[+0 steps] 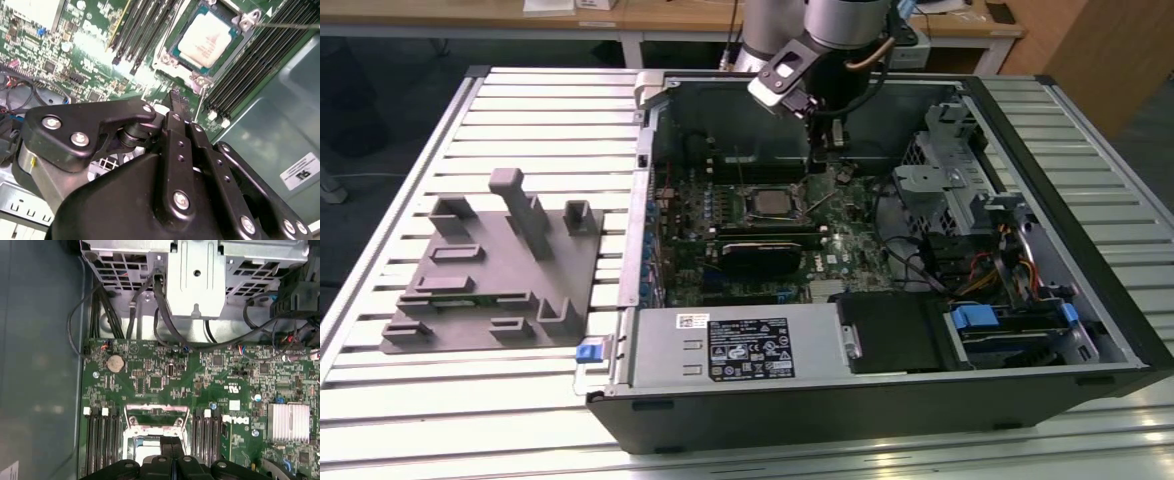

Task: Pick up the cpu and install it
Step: 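Close the cpu cover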

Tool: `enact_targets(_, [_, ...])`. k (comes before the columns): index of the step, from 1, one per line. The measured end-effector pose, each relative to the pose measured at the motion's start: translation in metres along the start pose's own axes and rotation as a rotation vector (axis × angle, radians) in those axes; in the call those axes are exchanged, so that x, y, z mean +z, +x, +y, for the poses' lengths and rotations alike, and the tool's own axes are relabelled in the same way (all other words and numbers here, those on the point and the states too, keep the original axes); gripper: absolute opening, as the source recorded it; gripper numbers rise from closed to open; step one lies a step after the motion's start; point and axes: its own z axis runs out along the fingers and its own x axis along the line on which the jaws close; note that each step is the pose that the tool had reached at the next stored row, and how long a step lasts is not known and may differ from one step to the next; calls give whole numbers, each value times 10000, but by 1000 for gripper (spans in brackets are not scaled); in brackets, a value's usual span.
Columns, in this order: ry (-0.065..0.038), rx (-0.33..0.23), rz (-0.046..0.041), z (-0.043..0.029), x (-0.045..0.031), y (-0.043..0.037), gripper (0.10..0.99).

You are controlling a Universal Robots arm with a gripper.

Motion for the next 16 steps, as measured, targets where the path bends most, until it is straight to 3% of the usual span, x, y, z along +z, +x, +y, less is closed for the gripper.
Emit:
enact_targets(5, [1, 0, -1, 117, 19, 11, 106])
enact_targets(16, [1, 0, -5, 213, 79, 49, 106])
